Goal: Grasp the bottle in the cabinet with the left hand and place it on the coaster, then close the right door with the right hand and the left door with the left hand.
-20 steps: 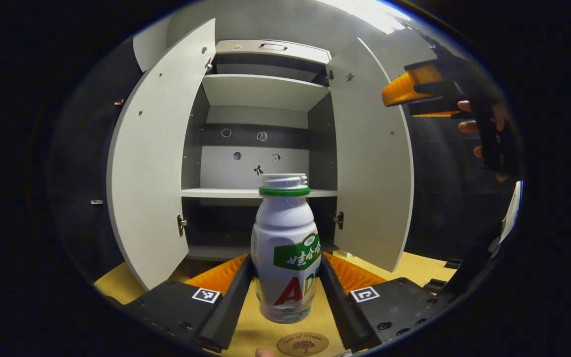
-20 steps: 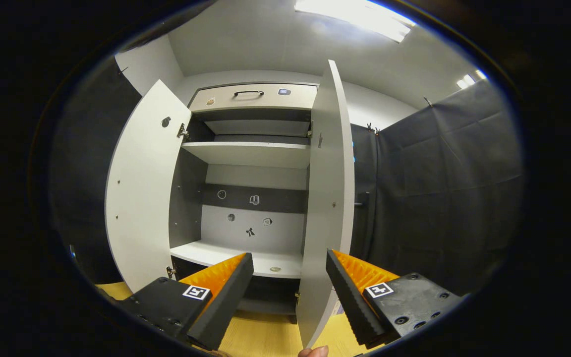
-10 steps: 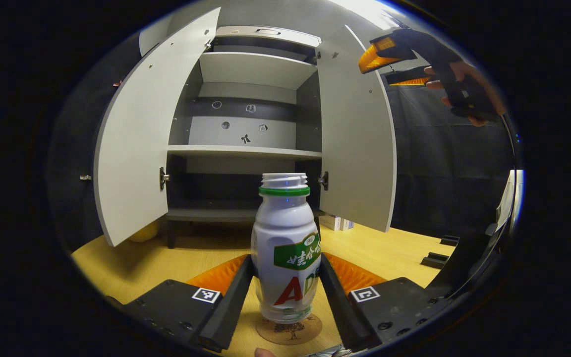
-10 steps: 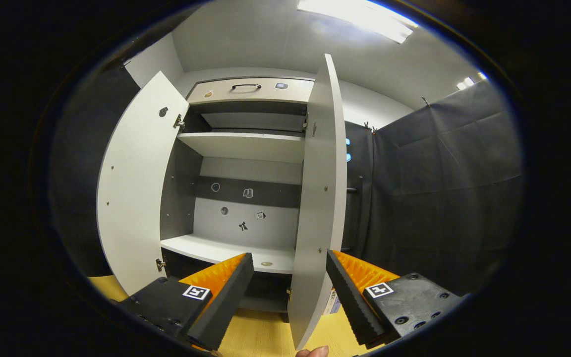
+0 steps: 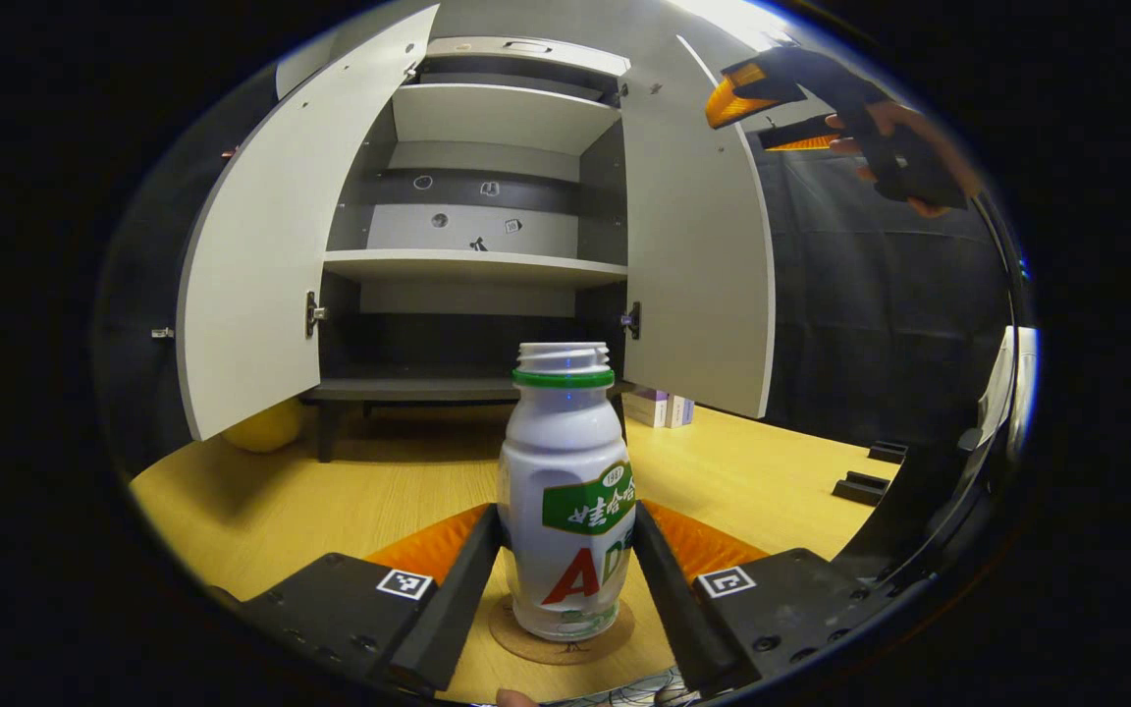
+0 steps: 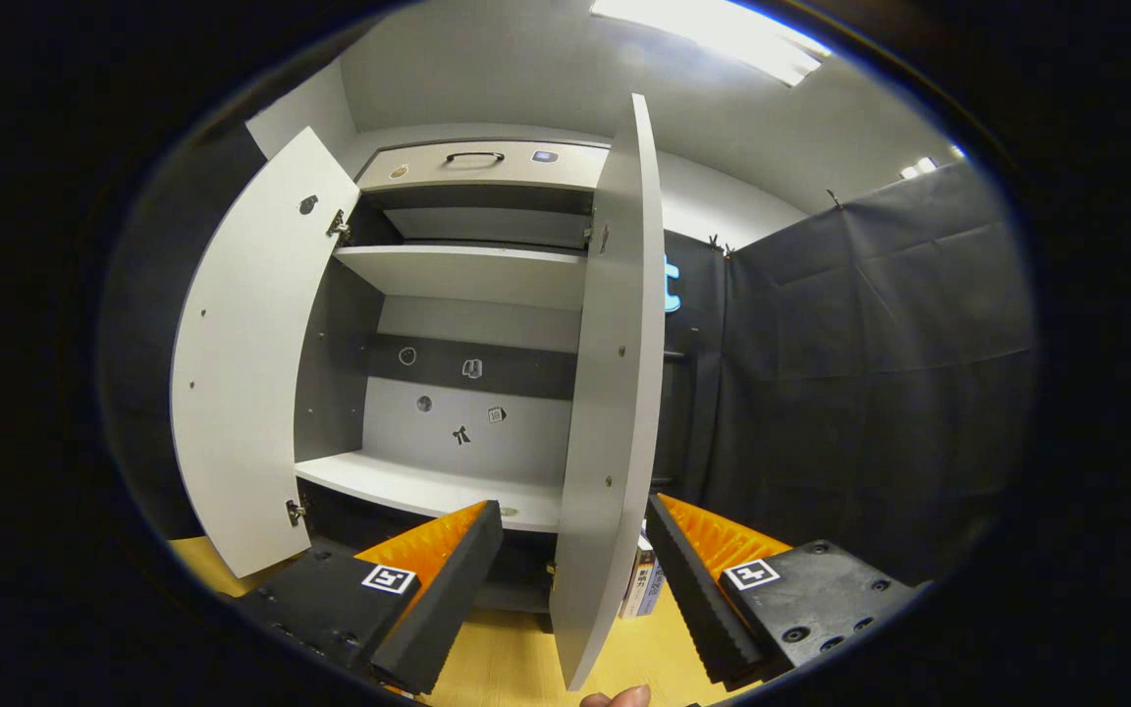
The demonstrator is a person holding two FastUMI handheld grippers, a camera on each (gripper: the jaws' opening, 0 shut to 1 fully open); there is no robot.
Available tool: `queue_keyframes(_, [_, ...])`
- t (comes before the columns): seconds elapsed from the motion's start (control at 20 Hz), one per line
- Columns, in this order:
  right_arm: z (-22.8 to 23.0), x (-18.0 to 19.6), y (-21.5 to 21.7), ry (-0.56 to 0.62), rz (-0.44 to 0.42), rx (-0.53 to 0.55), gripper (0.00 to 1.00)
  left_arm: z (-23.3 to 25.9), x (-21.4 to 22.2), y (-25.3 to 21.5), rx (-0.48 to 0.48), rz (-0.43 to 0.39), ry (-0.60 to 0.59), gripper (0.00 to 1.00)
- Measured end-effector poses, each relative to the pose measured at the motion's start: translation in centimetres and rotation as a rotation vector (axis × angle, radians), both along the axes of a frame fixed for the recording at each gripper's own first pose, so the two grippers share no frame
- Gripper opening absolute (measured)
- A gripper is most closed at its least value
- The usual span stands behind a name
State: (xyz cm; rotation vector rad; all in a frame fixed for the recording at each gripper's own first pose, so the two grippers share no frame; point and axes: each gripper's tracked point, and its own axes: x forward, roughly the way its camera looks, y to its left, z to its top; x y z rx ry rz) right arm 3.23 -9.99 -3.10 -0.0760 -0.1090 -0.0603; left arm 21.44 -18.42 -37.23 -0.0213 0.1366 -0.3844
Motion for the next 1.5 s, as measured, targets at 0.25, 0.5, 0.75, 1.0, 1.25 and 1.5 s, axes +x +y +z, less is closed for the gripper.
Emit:
queue_keyframes(0.25, [-0.3, -0.1, -0.7, 0.014, -0.017, 0.010, 0.98, -1.0, -1.2, 0.0, 0.006, -0.018, 0.054, 0.92])
queue_keyframes(0.5, [-0.9, -0.6, -1.0, 0.055, -0.025, -0.001, 0.98, 0.4, -4.4, 2.6, 0.012, 0.028, 0.110, 0.94])
queue_keyframes(0.75, [0.0, -1.6, -0.4, 0.083, 0.004, 0.025, 0.98, 10.2, -5.4, 6.5, -0.045, 0.106, 0.077, 0.94])
queue_keyframes(1.0, [1.8, -1.9, -1.7, 0.077, -0.008, 0.049, 0.98, 21.5, -3.4, 10.7, -0.063, 0.208, -0.003, 0.95])
queue_keyframes(1.25, [3.7, -1.6, -4.6, 0.081, 0.004, 0.097, 0.97, 28.2, -0.9, 13.9, -0.011, 0.334, -0.040, 0.95])
queue_keyframes(1.5, [3.8, -0.2, -9.4, 0.103, -0.039, 0.124, 0.98, 32.0, 1.0, 14.4, 0.004, 0.382, -0.070, 0.95])
